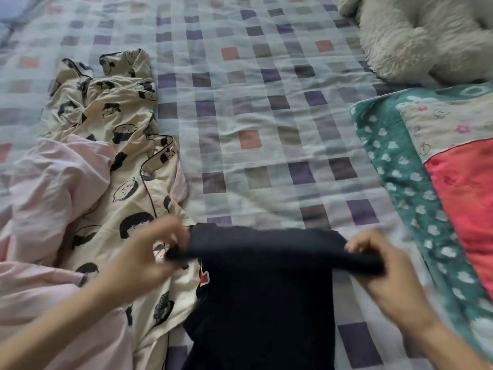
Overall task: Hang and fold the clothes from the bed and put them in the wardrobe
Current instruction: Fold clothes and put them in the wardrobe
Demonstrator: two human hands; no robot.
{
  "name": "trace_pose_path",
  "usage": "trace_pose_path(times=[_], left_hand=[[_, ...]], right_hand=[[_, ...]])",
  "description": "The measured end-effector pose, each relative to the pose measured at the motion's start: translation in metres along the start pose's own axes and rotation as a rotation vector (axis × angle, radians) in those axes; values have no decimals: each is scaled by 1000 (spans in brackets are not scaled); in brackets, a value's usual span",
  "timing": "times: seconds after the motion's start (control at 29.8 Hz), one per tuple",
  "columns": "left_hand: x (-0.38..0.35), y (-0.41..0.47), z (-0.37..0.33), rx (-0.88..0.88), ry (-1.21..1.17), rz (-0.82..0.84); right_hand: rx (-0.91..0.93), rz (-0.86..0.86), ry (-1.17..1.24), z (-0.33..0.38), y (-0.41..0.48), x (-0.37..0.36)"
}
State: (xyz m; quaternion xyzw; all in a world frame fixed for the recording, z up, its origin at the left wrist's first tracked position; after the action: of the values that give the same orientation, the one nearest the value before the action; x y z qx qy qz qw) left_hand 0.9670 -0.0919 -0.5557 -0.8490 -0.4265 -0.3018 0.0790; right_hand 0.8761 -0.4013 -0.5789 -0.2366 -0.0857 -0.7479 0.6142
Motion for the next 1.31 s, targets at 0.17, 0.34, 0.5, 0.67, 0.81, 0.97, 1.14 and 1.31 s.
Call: trace_pose_path(times=[0.17, 0.34, 0.5, 0.67, 0.81, 0.97, 1.14, 1.31], left_hand=[[-62, -70, 42, 273, 172, 353], [-44, -11, 42, 539, 160, -376], [-84, 1, 59, 651, 366, -163], [-79, 10, 65, 502, 493, -178], [-61, 7, 47, 373, 169, -220], [-41, -39, -22, 245, -193, -238], [-70, -123, -49, 503, -392, -32], [-121, -180, -63, 322, 295, -242]], right_hand=[[-76, 292, -377, -56, -60, -34], [-210, -244, -168, -27, -11, -25], [-344, -107, -519, -48, 5, -83], [-312, 108, -522, -54, 26, -66], [-360, 483, -284, -24, 22, -47], [-10, 271, -511, 27, -39, -28], [107, 328, -731, 12, -171, -60], [-129, 299, -634, -14, -210, -96]])
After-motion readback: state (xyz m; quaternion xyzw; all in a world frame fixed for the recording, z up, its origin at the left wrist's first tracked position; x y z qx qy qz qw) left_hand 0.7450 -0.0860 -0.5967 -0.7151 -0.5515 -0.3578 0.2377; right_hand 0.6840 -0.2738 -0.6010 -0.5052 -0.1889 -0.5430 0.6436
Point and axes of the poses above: each hand's wrist, its own y-axis towards the middle knuckle, its own x-axis out of the back of the hand, z = x × y, the point moved 6 cm from there along y, towards the middle knuckle, and after that the axes turned 8 degrees about -x, right-handed, at the moved point
